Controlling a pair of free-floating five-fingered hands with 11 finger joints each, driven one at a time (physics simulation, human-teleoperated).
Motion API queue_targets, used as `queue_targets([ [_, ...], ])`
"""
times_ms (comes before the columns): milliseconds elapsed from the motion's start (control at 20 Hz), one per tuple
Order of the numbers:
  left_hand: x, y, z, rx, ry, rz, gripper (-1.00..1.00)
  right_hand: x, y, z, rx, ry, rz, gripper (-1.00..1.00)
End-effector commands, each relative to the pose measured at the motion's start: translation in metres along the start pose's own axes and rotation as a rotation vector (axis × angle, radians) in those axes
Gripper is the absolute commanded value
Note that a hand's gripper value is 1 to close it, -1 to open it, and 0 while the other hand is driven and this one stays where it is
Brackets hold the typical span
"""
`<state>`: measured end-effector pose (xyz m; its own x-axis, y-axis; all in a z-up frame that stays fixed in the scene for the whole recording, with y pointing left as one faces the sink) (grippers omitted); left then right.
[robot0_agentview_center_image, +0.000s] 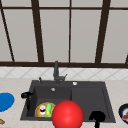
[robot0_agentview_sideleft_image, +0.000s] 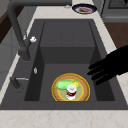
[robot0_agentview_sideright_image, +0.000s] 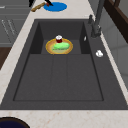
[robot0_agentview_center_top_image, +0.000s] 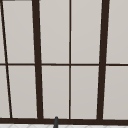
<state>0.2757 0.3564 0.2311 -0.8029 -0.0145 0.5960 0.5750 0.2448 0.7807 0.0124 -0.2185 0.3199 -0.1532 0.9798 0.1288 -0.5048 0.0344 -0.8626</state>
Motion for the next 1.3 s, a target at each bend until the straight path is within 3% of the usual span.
queue_targets([
  [0, 0.022, -0.010, 0.016, 0.040, -0.039, -0.037, -1.00, 0.000, 0.000, 0.000, 0.000, 0.000, 0.000, 0.00],
  [100, 0.033, -0.016, 0.025, 0.046, -0.041, -0.018, -1.00, 0.000, 0.000, 0.000, 0.000, 0.000, 0.000, 0.00],
  [250, 0.048, -0.024, 0.043, 0.029, -0.040, 0.001, -1.00, 0.000, 0.000, 0.000, 0.000, 0.000, 0.000, 0.00],
  [400, 0.064, -0.031, 0.060, 0.042, -0.044, -0.007, -1.00, 0.000, 0.000, 0.000, 0.000, 0.000, 0.000, 0.00],
  [550, 0.070, -0.032, 0.077, 0.072, -0.069, -0.029, -1.00, 0.000, 0.000, 0.000, 0.000, 0.000, 0.000, 0.00],
  [750, 0.084, -0.037, 0.097, 0.075, -0.078, -0.048, -1.00, 0.000, 0.000, 0.000, 0.000, 0.000, 0.000, 0.00],
  [850, 0.093, -0.044, 0.101, 0.047, -0.058, -0.035, -1.00, 0.000, 0.000, 0.000, 0.000, 0.000, 0.000, 0.00],
  [1050, 0.101, -0.056, 0.104, 0.023, -0.028, 0.010, -1.00, 0.000, 0.000, 0.000, 0.000, 0.000, 0.000, 0.00],
  [1250, 0.109, -0.068, 0.092, 0.020, -0.008, -0.019, -1.00, 0.000, 0.000, 0.000, 0.000, 0.000, 0.000, 0.00],
])
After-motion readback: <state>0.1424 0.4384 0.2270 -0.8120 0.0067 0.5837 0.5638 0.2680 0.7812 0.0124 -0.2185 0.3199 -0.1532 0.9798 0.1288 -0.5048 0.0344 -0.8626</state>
